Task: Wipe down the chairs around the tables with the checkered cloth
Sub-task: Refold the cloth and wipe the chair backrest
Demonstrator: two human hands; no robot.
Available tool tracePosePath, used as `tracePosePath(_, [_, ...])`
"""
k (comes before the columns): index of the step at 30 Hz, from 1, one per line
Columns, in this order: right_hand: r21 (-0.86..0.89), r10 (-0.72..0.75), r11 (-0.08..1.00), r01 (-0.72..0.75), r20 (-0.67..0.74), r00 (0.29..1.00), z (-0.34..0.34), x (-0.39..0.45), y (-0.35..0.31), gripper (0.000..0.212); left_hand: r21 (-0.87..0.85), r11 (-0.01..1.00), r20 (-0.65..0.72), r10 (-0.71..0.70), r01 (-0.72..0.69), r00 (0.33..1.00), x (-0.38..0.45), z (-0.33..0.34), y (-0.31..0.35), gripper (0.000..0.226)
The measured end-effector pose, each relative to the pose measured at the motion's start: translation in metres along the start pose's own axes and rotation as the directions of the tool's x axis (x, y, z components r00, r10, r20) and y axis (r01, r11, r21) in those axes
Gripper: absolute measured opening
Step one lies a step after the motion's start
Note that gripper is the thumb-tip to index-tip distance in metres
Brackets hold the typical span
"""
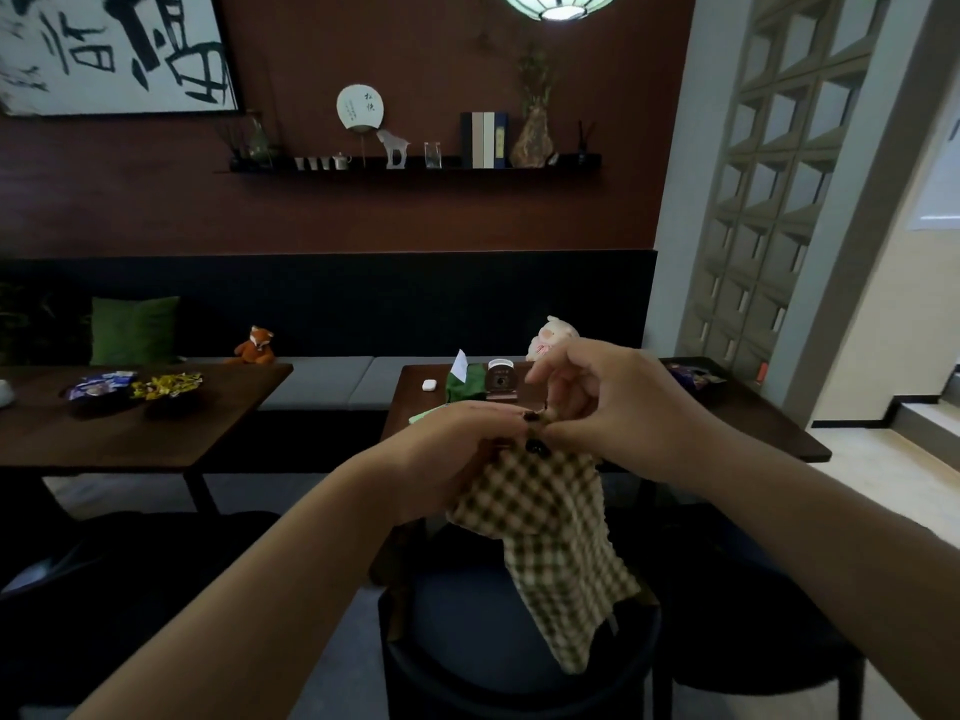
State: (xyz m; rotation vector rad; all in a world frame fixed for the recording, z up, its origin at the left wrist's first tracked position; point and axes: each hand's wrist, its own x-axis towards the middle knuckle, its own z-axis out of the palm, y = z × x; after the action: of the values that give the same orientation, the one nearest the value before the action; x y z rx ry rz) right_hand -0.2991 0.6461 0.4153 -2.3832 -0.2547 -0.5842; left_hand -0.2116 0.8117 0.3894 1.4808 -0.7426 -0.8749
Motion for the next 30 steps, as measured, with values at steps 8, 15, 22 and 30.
tracePosePath(8, [0.066,0.210,0.976,-0.206,-0.064,0.975,0.008,0.008,0.011,0.039,0.236,0.963,-0.049,0.143,-0.127,0.989,-0.003,-0.017,0.007,0.079])
tracePosePath(15, [0.457,0.223,0.801,-0.386,0.371,0.901,0.040,-0.017,0.045,0.033,0.448,0.861,-0.131,0.329,-0.241,0.935,-0.007,-0.038,0.032,0.041])
tracePosePath(22, [0.533,0.418,0.678,-0.507,0.288,0.861,0.062,-0.033,0.084,0.011,0.616,0.748,-0.455,0.595,-0.249,0.662,-0.003,-0.069,0.027,0.021])
tracePosePath(30, [0.758,0.555,0.615,-0.218,-0.220,0.802,0.034,-0.014,0.094,0.007,0.788,0.549,-0.309,0.745,-0.280,0.591,-0.002,-0.083,-0.010,0.024])
